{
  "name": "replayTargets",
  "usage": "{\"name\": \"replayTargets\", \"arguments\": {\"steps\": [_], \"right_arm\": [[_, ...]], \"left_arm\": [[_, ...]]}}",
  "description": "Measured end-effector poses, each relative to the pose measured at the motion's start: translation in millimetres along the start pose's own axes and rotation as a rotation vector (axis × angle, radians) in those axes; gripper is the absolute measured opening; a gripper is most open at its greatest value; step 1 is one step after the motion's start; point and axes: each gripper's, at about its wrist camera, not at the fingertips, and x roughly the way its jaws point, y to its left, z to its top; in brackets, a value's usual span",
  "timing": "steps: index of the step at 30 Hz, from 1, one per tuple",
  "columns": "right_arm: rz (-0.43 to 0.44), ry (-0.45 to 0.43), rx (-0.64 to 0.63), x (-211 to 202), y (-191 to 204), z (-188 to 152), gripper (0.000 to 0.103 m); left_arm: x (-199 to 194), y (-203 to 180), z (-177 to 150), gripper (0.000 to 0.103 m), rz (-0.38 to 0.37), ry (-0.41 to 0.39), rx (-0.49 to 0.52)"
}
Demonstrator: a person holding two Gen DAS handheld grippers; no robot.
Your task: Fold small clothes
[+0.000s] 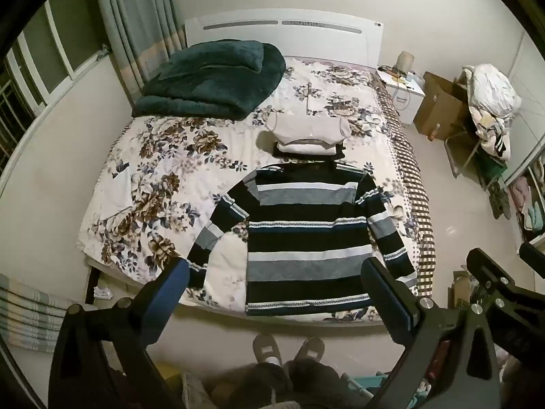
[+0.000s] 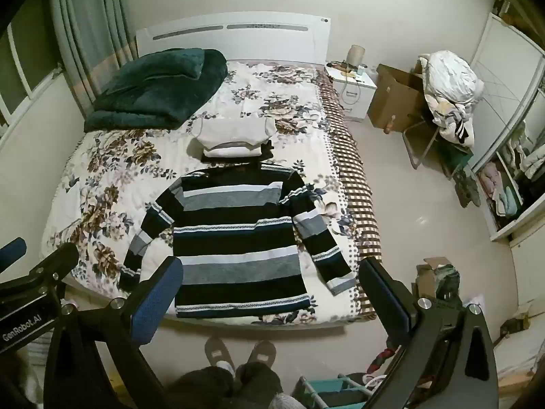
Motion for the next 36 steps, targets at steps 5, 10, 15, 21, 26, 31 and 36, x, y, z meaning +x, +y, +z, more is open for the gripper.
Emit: {"name": "replayTargets", "arguments": {"steps": [5, 10, 15, 21, 26, 31, 36], "right_arm": [[0.0, -0.004, 0.003, -0.5, -1.8, -0.4, 0.103], [0.007, -0.004, 0.005, -1.2, -3.3, -0.9, 0.103], [0.004, -0.004, 0.001, -2.3, -3.5, -1.7, 0.103], [0.004, -0.008, 0.003, -5.3, -1.5, -3.1, 0.103], [0.005, -0.008, 0.004, -5.2, -2.3, -1.8, 0.103], [0.003, -0.01, 0.004, -5.3, -2.6, -0.7, 0.103], [0.003, -0.01, 0.004, -5.4, -2.5, 0.3, 0.103]], "left_arm": [[-0.1, -0.2, 0.0, 0.103, 0.001, -0.005, 0.001], [-0.1, -0.2, 0.0, 0.103, 0.001, -0.007, 0.002], [-0.3, -0.2, -0.1, 0.103, 0.003, -0.012, 0.0], [-0.3, -3.4, 0.6, 0.103, -0.001, -0.02, -0.005], [-4.2, -3.5, 0.6, 0.103, 0.001, -0.02, -0.007], [-4.0, -2.6, 0.1, 0.103, 0.0, -0.023, -0.004], [-4.3, -2.1, 0.2, 0.103, -0.001, -0.025, -0.005]]}}
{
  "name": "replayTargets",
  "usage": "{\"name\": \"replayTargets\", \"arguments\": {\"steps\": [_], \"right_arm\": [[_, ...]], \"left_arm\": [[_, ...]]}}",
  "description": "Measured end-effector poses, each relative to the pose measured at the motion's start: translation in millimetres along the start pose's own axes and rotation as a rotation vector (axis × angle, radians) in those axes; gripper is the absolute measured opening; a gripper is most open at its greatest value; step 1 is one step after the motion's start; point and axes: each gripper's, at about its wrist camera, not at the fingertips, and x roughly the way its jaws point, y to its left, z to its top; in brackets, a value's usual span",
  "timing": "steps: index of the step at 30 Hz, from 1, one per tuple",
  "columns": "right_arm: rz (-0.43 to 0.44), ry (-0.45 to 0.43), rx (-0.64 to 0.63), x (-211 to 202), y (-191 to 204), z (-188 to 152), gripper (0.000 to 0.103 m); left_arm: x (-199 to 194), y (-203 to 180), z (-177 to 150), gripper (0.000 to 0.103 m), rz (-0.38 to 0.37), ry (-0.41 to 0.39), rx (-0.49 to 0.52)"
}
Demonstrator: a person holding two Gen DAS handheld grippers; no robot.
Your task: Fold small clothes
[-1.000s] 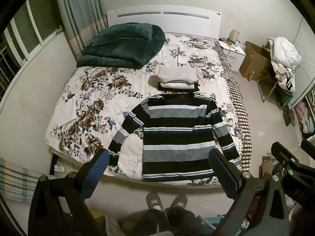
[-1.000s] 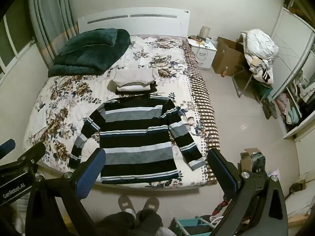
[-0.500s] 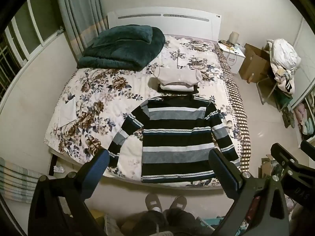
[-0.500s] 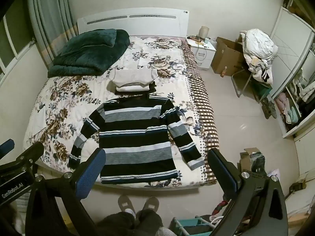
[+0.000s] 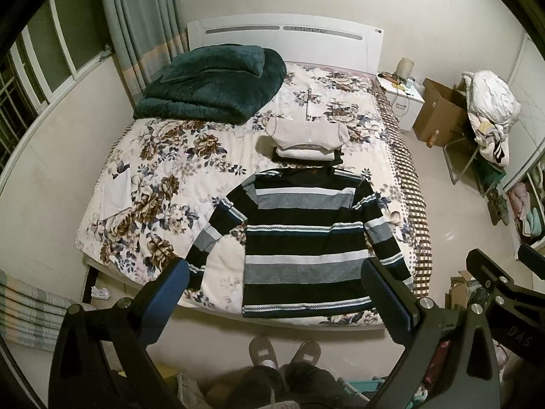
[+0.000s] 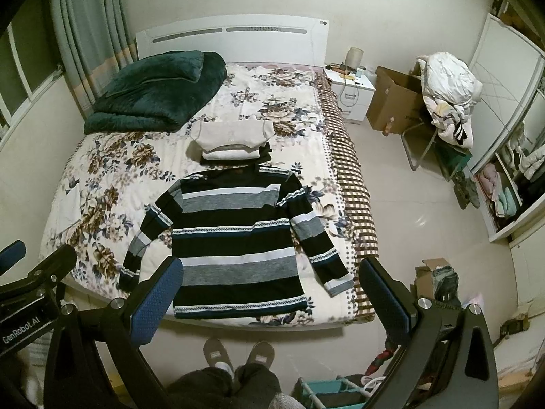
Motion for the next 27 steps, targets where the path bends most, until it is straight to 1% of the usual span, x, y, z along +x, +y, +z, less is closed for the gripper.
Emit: {"name": "replayTargets", "arguments": {"steps": [27], "right_arm": [[-0.001, -0.004, 0.002, -1.5, -0.2, 1.1, 0.103]], "left_arm": [[-0.3, -1.1, 1.8, 0.103, -0.007, -0.006, -0.003]]}}
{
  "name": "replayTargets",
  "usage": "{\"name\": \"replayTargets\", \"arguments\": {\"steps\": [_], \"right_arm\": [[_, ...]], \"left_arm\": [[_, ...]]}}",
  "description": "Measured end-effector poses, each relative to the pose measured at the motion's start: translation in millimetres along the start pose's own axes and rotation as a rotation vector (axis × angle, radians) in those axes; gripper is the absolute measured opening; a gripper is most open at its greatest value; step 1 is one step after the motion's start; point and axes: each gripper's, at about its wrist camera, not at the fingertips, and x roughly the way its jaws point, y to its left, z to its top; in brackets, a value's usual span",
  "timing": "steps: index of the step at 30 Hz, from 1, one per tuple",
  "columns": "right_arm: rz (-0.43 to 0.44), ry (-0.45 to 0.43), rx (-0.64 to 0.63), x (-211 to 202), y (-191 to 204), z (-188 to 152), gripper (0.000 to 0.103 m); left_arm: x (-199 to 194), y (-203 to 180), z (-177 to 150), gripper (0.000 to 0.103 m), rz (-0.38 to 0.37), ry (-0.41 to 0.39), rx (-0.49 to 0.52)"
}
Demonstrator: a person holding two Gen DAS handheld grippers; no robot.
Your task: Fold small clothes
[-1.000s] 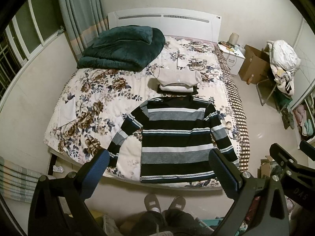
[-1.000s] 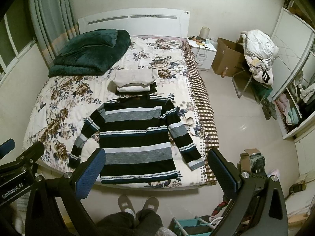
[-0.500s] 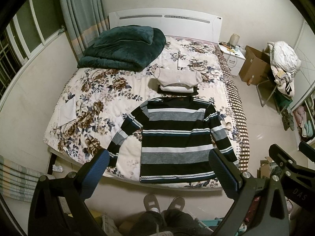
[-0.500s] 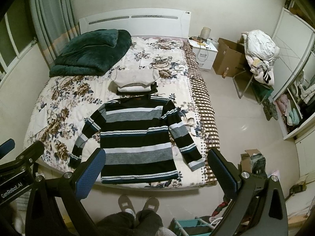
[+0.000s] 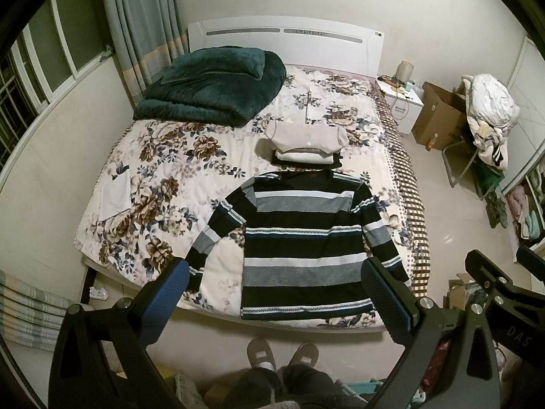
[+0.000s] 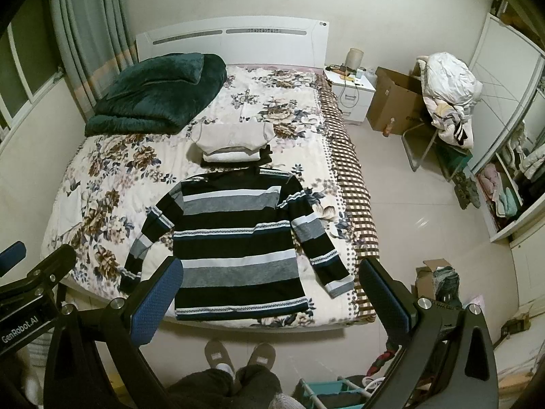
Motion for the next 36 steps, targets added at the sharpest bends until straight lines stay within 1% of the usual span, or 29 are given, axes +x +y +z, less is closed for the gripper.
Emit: {"name": "replayTargets", "arguments": {"steps": [25, 29, 31, 33, 35, 36], "right_arm": [[0.001, -0.002, 0.002, 0, 5, 0, 0.103], [0.001, 0.0, 0.003, 3, 6, -1, 0.103], [-0.001, 0.011, 0.009, 1, 7, 6, 0.103], [-0.002, 0.013, 0.012, 3, 9, 9, 0.103], [-0.004, 0.026, 0.021, 14, 15, 14, 0.103], [-0.003, 0.031, 0.028, 17, 16, 7, 0.103]], "left_arm": [[0, 1, -1, 0.103, -0.004, -0.006, -0.004], [0, -4, 1, 0.103, -0.008, -0.001, -0.002], [2, -6, 3, 0.103, -0.01, 0.005, 0.0], [5, -13, 22, 0.103, -0.016, 0.012, 0.001], [14, -15, 28, 0.103, -0.018, 0.018, 0.005], [19, -13, 30, 0.103, -0.016, 0.019, 0.006]]}}
